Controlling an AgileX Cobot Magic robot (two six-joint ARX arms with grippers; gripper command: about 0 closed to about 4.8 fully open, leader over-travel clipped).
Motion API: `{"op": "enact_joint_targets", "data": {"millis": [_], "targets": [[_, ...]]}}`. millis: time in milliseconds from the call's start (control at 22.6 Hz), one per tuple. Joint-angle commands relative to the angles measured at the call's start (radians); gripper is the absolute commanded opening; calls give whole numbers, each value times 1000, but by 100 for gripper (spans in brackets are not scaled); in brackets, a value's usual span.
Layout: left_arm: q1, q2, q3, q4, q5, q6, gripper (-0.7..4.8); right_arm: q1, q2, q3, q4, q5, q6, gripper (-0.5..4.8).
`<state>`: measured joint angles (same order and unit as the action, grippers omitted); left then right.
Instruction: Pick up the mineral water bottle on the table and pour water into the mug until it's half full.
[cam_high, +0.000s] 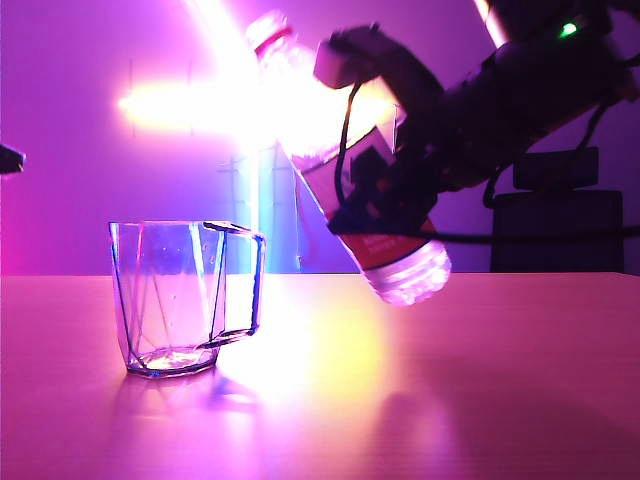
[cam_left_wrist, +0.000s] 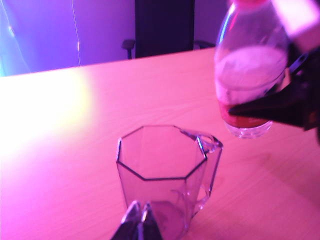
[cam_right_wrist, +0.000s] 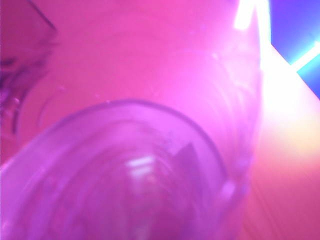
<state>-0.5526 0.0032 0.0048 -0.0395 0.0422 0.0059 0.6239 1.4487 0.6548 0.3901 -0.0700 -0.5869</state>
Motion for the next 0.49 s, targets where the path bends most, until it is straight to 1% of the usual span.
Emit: {"op": "enact_joint_targets", "data": {"millis": [44,88,265,486], "targets": [[0,3,4,11,5,-3,-2,30,34,54,41,106,-117,237],[0,3,4,11,3,-3,-2,37,45,66,34,122,-163,237],[0,3,4,11,4,-3,-2,59,51,71,33,125,-230,237],[0,3,4,11,4,-3,-2,73,58,71,33,198,-323,237]]}}
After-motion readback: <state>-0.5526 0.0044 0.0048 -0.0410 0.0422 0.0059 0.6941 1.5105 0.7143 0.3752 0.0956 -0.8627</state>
